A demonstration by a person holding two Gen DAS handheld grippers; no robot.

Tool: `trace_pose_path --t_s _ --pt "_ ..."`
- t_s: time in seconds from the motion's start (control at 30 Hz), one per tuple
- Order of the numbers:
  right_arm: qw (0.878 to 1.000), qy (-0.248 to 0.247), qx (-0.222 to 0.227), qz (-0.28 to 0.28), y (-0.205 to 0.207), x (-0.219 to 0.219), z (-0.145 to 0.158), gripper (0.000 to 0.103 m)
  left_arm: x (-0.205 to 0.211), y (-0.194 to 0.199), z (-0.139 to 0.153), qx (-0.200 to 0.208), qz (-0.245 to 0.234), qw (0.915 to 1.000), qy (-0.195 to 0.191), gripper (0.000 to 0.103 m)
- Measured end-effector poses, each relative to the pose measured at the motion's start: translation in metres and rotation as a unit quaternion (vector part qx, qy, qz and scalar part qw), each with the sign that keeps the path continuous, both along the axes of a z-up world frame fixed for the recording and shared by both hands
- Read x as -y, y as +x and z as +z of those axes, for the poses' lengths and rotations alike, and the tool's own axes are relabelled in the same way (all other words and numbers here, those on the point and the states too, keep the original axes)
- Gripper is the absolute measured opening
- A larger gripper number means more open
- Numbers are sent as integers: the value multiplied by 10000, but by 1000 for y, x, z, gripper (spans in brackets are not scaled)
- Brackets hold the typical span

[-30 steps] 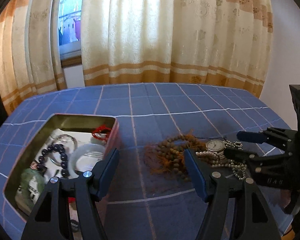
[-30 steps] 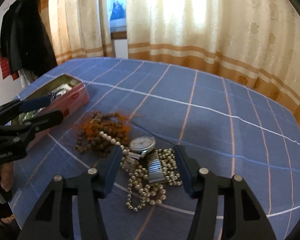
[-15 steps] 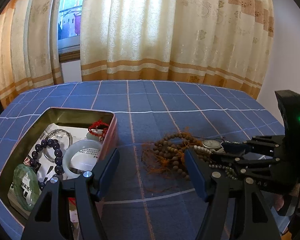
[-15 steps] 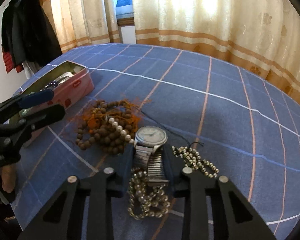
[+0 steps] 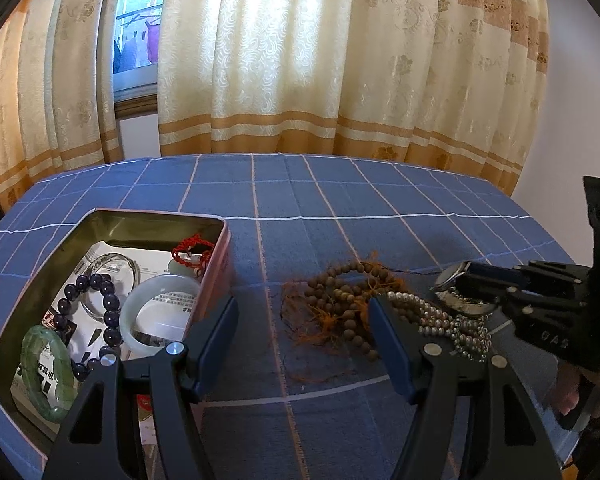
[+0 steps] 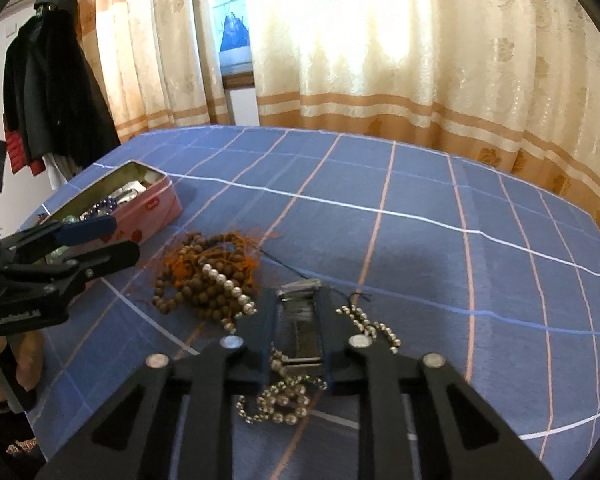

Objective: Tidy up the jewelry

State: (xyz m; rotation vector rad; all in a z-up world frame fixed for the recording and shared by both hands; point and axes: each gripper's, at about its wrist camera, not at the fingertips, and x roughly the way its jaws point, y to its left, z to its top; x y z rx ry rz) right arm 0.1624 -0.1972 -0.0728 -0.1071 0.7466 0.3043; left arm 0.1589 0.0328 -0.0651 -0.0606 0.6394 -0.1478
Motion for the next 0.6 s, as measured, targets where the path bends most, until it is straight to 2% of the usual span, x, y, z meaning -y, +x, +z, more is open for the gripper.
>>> trace_pose_path --t_s 0.2,0.6 --pt "9996 112 76 -252 -5 24 4 20 6 1 0 -2 -46 9999 148 68" --pt "9964 423 174 -717 -28 71 10 20 5 2 0 -14 -47 9998 174 68"
